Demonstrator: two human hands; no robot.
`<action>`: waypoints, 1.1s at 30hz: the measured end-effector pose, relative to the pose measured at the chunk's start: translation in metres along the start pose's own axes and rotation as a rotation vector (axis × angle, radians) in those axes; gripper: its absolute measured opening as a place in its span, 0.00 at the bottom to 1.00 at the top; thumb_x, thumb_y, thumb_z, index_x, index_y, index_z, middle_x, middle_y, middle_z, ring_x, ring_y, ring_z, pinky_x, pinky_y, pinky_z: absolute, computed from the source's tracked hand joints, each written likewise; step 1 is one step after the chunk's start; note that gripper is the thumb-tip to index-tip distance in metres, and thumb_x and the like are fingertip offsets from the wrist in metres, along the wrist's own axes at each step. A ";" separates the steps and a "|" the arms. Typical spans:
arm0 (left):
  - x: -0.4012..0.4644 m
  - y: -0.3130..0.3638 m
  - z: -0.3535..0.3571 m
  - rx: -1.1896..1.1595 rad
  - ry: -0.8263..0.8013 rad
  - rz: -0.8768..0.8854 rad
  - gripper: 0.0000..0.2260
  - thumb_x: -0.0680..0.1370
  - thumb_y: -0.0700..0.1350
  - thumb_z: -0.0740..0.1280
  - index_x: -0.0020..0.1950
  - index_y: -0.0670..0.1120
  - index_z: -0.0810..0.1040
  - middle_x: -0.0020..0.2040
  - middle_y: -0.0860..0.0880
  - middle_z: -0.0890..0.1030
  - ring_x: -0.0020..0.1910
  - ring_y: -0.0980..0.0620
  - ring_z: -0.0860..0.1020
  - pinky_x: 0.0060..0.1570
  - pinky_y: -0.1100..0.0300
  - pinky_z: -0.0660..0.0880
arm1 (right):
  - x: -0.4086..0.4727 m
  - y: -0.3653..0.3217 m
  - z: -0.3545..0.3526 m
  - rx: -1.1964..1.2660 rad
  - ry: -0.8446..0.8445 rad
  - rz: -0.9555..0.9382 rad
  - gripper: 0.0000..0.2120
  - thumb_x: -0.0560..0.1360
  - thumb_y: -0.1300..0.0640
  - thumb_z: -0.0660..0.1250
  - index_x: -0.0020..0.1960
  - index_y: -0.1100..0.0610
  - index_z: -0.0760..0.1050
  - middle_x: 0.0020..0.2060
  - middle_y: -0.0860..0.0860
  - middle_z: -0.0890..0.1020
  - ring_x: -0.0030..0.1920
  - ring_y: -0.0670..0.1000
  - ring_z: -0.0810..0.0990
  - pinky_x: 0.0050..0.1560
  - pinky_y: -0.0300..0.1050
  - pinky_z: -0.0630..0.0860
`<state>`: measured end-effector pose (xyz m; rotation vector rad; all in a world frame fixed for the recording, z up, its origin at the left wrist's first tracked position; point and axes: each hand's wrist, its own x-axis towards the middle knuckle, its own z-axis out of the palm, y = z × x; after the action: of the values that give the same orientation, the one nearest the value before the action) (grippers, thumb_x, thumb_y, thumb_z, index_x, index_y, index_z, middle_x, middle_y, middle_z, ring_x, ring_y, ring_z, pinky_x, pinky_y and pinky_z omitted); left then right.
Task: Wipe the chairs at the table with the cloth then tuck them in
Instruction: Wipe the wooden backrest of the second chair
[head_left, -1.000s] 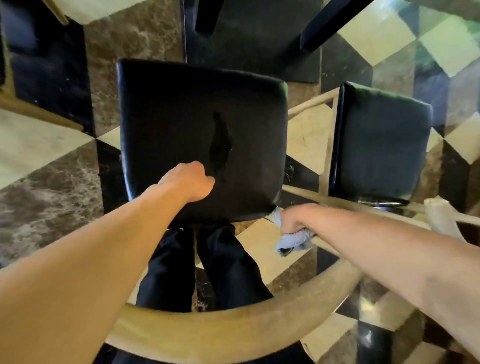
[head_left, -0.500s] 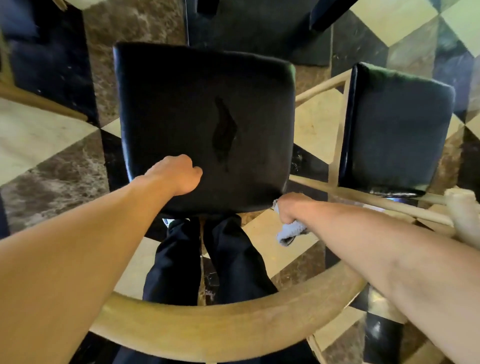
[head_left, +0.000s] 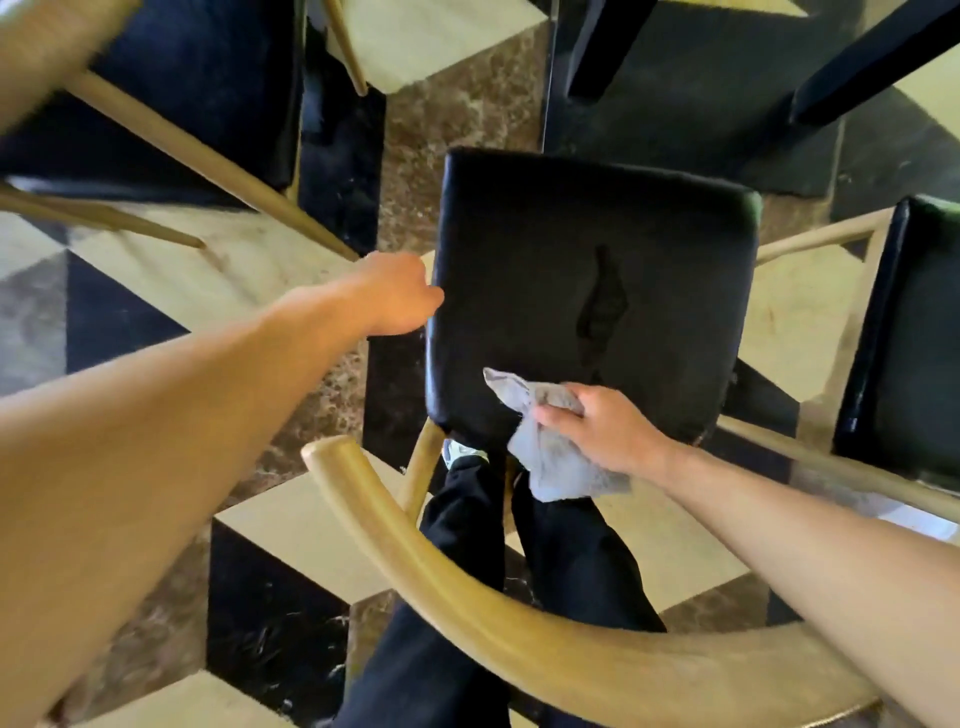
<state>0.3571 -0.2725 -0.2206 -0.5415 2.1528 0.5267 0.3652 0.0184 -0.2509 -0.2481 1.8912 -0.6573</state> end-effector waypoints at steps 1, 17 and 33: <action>-0.004 -0.008 -0.002 -0.034 0.013 -0.010 0.17 0.83 0.49 0.59 0.55 0.37 0.80 0.54 0.37 0.81 0.50 0.37 0.78 0.46 0.52 0.72 | 0.005 -0.023 0.012 0.182 -0.015 -0.053 0.10 0.79 0.41 0.68 0.46 0.45 0.81 0.42 0.45 0.86 0.46 0.45 0.84 0.47 0.43 0.75; -0.034 -0.066 0.056 -0.819 0.173 -0.207 0.12 0.80 0.48 0.62 0.43 0.45 0.82 0.36 0.47 0.85 0.40 0.46 0.83 0.45 0.54 0.78 | 0.027 -0.109 0.117 0.406 -0.386 -0.049 0.24 0.84 0.48 0.62 0.29 0.44 0.80 0.27 0.37 0.78 0.32 0.35 0.76 0.46 0.38 0.70; -0.045 -0.080 0.066 -0.960 0.138 -0.343 0.12 0.81 0.46 0.63 0.47 0.42 0.83 0.37 0.44 0.85 0.34 0.49 0.79 0.37 0.57 0.75 | -0.036 -0.118 0.057 0.715 -0.480 -0.119 0.18 0.83 0.50 0.58 0.52 0.64 0.77 0.41 0.61 0.79 0.37 0.58 0.77 0.33 0.47 0.72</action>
<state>0.4675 -0.2933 -0.2359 -1.4593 1.7564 1.3506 0.4166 -0.0813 -0.1738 -0.0436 1.1062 -1.1888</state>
